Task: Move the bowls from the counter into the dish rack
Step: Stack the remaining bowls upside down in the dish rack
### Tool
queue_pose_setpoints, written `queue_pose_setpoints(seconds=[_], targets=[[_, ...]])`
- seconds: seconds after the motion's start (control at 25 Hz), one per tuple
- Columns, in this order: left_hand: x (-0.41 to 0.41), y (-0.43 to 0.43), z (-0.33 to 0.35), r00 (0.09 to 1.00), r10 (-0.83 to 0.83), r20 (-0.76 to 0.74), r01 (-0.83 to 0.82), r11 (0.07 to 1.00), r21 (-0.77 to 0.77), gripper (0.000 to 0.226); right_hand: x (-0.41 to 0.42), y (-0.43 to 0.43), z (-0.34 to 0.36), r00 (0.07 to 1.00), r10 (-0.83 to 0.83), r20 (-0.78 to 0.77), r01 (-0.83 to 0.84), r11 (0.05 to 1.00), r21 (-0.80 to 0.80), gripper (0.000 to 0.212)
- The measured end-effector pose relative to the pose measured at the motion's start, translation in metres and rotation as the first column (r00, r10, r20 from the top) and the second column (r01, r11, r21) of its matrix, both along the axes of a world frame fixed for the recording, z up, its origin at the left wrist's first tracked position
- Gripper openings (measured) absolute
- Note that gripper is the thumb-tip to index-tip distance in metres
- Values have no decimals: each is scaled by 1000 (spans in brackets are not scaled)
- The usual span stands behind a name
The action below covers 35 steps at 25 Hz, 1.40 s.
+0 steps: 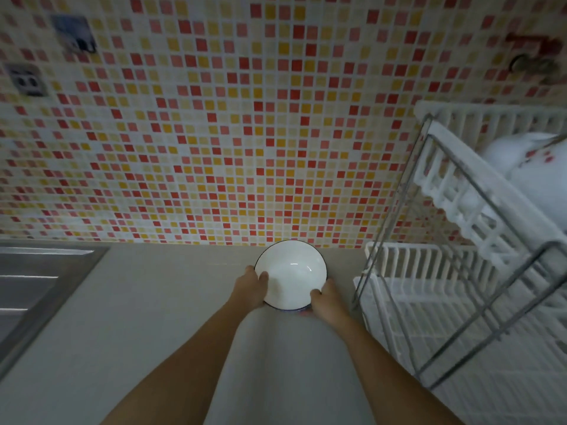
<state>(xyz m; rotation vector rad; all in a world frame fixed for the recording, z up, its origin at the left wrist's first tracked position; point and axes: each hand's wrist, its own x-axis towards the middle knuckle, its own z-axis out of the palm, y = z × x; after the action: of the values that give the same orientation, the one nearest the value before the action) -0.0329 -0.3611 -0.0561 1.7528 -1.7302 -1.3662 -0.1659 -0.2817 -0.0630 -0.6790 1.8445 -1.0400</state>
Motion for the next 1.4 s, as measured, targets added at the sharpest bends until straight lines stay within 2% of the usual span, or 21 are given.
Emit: queue_pose_setpoints(seconds=[0.16, 0.32, 0.44, 0.6, 0.72, 0.88, 1.0, 1.08, 1.16, 1.24, 1.32, 1.4], targets=[[25, 1, 68, 986, 60, -153, -70, 995, -64, 40, 12, 11, 59, 974, 88, -209, -126, 977, -175, 57], [54, 16, 140, 983, -62, -171, 2, 944, -331, 41, 34, 21, 126, 914, 14, -405, -149, 942, -302, 54], [67, 34, 188, 968, -132, -212, -6, 838, -546, 40, 46, 30, 185, 910, -78, -407, -106, 906, -410, 53], [71, 66, 243, 909, -217, -356, -112, 697, -708, 38, 46, 55, 270, 941, -131, -312, -71, 824, -562, 46], [63, 88, 265, 832, -292, -472, -201, 634, -747, 28, 37, 85, 306, 918, -110, -382, -180, 741, -647, 41], [26, 122, 299, 711, -466, -527, -166, 617, -769, 21, -3, 133, 337, 843, -150, -517, -307, 655, -690, 43], [-9, 147, 321, 637, -553, -538, -84, 643, -761, 34, -49, 165, 348, 838, -193, -510, -298, 622, -724, 42], [-38, 159, 332, 619, -566, -544, -27, 677, -736, 41, -81, 185, 348, 848, -206, -489, -292, 588, -754, 39], [-74, 177, 345, 605, -594, -530, 53, 695, -717, 51, -116, 209, 350, 831, -237, -504, -314, 548, -776, 38], [-111, 201, 362, 574, -661, -483, 167, 672, -721, 63, -155, 234, 360, 798, -268, -540, -352, 521, -778, 41], [-145, 225, 376, 571, -710, -412, 246, 627, -739, 62, -197, 258, 370, 735, -311, -603, -401, 517, -756, 42], [-179, 243, 384, 569, -770, -289, 351, 545, -762, 67, -236, 282, 375, 688, -341, -641, -452, 489, -746, 39]])
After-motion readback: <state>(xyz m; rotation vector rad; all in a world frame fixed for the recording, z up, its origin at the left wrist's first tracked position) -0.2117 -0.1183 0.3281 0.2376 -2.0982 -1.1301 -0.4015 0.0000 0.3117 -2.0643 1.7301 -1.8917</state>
